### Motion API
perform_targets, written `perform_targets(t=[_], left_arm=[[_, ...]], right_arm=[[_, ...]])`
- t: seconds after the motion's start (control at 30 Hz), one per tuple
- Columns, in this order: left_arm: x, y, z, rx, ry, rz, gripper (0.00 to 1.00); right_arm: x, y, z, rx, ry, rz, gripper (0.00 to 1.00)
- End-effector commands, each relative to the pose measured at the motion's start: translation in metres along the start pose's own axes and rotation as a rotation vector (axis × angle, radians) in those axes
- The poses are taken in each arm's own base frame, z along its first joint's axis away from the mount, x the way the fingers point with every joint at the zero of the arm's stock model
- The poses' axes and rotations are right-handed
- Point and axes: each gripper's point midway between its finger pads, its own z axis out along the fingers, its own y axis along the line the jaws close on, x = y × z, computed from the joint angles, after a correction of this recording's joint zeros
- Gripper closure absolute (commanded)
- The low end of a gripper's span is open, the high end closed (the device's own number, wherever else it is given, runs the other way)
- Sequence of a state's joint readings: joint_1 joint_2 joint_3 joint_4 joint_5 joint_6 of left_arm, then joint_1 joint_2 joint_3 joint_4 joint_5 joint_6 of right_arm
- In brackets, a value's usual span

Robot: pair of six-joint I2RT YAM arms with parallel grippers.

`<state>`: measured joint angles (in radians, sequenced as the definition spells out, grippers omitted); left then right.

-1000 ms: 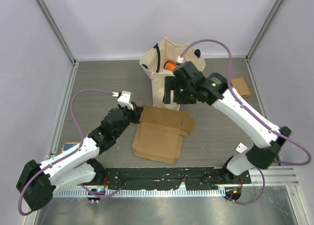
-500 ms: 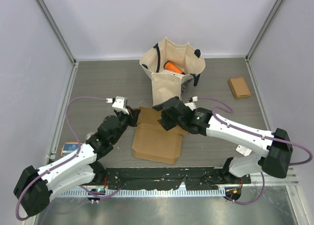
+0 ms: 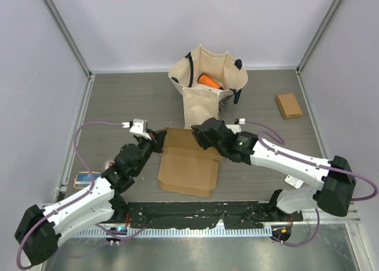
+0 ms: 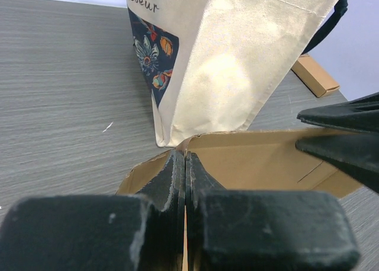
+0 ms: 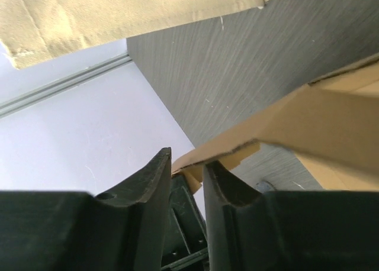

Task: Fold the paper box

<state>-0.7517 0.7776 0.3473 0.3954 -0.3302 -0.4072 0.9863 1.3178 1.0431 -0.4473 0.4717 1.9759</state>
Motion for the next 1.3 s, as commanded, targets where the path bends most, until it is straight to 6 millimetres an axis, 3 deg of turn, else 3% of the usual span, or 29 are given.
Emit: perform_targets(t=[0.0, 0.23, 0.27, 0.3, 0.4, 0.57, 0.73, 0.87, 0.9, 0.93, 0.97, 1.07, 1.1, 1.13, 1.2, 1.23, 1.27], left_arm=[[-0.014, -0.004, 0.002, 0.016, -0.080, -0.026, 1.00], [0.000, 0.002, 0.003, 0.010, -0.081, -0.034, 1.00], [0.000, 0.001, 0.003, 0.013, -0.084, -0.035, 1.00], [0.000, 0.000, 0.003, 0.019, -0.084, -0.035, 1.00], [-0.001, -0.001, 0.001, 0.027, -0.088, -0.032, 1.00], [-0.003, -0.001, -0.003, 0.036, -0.102, -0.022, 1.00], [-0.002, -0.004, -0.004, 0.053, -0.099, -0.021, 1.00], [0.001, -0.006, -0.003, 0.053, -0.085, -0.042, 0.97], [0.002, -0.006, -0.003, 0.051, -0.076, -0.065, 0.91], [0.008, -0.005, -0.004, 0.045, -0.049, -0.068, 0.78], [0.008, -0.008, -0.004, 0.055, -0.037, -0.080, 0.73], [0.015, -0.011, -0.012, 0.063, 0.025, -0.128, 0.58], [0.010, -0.020, -0.017, 0.100, 0.040, -0.144, 0.57], [0.012, -0.019, -0.026, 0.094, 0.074, -0.172, 0.56], [0.002, -0.020, -0.036, 0.093, 0.082, -0.201, 0.56], [0.012, -0.012, -0.044, 0.059, 0.135, -0.190, 0.60], [0.001, -0.011, -0.053, 0.052, 0.106, -0.221, 0.62]], right_arm=[[-0.012, 0.028, 0.004, -0.076, -0.036, 0.207, 0.74], [-0.013, 0.013, 0.020, -0.073, -0.004, 0.246, 0.85], [-0.015, 0.013, 0.021, -0.072, -0.006, 0.239, 0.84], [-0.016, 0.012, 0.022, -0.068, -0.006, 0.233, 0.74], [-0.023, 0.012, 0.024, -0.065, -0.014, 0.234, 0.56], [-0.022, 0.008, 0.029, -0.048, -0.012, 0.217, 0.54], [-0.016, 0.006, 0.035, -0.041, 0.008, 0.218, 0.66], [-0.016, 0.000, 0.040, -0.034, 0.011, 0.208, 0.85], [-0.019, -0.001, 0.041, -0.033, 0.009, 0.208, 0.88], [-0.020, -0.002, 0.041, -0.037, 0.009, 0.207, 0.91], [-0.022, -0.013, 0.044, -0.023, 0.010, 0.197, 0.94], [-0.023, -0.015, 0.045, -0.071, 0.045, 0.176, 0.99], [-0.028, -0.029, 0.047, -0.068, 0.034, 0.133, 0.99], [-0.027, -0.022, 0.045, -0.118, 0.044, 0.123, 0.99], [-0.030, -0.034, 0.046, -0.124, 0.042, 0.080, 0.99], [-0.030, -0.029, 0.045, -0.171, 0.044, 0.035, 0.99], [-0.034, -0.039, 0.046, -0.165, 0.035, 0.009, 0.99]])
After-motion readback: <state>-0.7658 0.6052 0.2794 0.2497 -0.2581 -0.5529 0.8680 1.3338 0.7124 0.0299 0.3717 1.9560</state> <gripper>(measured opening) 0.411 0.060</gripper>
